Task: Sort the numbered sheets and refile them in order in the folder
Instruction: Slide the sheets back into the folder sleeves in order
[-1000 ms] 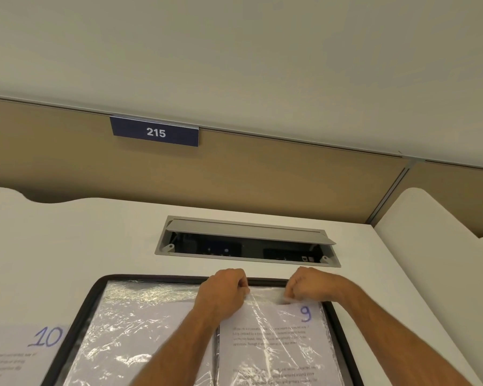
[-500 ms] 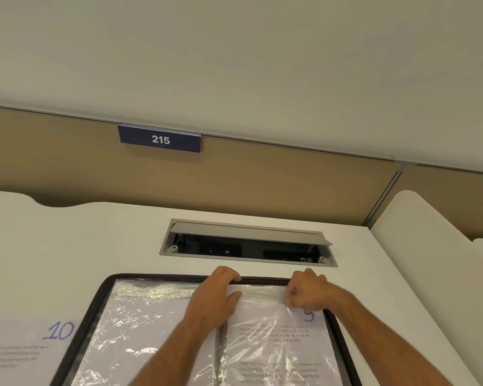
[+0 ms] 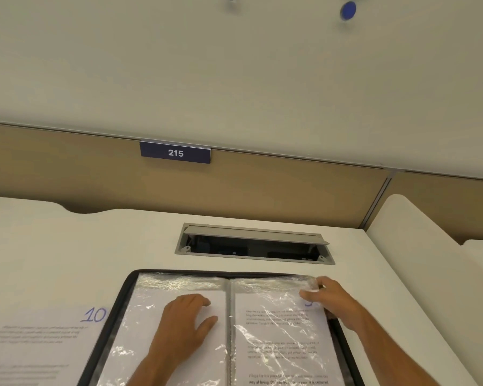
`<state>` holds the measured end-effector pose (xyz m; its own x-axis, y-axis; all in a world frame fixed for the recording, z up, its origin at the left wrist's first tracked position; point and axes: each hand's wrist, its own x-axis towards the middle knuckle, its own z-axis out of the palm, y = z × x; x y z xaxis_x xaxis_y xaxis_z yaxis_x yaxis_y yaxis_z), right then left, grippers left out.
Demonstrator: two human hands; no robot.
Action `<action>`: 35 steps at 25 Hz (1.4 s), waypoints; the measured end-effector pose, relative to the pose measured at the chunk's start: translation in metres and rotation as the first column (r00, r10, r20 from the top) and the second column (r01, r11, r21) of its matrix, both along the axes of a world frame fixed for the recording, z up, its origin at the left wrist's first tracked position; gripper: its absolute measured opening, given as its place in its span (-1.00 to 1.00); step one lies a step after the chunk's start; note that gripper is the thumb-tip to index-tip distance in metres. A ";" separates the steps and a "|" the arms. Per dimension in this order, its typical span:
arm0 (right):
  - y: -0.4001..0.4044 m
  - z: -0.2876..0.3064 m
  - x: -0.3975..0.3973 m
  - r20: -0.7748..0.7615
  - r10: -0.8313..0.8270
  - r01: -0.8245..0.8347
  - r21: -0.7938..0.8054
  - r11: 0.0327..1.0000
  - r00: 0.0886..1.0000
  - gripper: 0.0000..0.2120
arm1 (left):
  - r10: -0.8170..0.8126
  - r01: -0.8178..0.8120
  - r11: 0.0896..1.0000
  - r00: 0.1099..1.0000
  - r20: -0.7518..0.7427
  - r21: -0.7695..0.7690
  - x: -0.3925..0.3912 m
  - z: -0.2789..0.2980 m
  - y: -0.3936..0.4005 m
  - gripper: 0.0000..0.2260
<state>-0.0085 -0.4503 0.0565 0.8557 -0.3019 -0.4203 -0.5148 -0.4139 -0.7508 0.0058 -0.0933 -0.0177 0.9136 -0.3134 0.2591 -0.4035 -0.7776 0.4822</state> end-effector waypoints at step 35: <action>0.126 0.079 -0.124 0.122 -0.147 0.055 0.559 0.828 0.982 -0.65 | -0.044 0.012 0.946 0.995 0.092 0.324 -0.109 -0.036 0.104 -0.16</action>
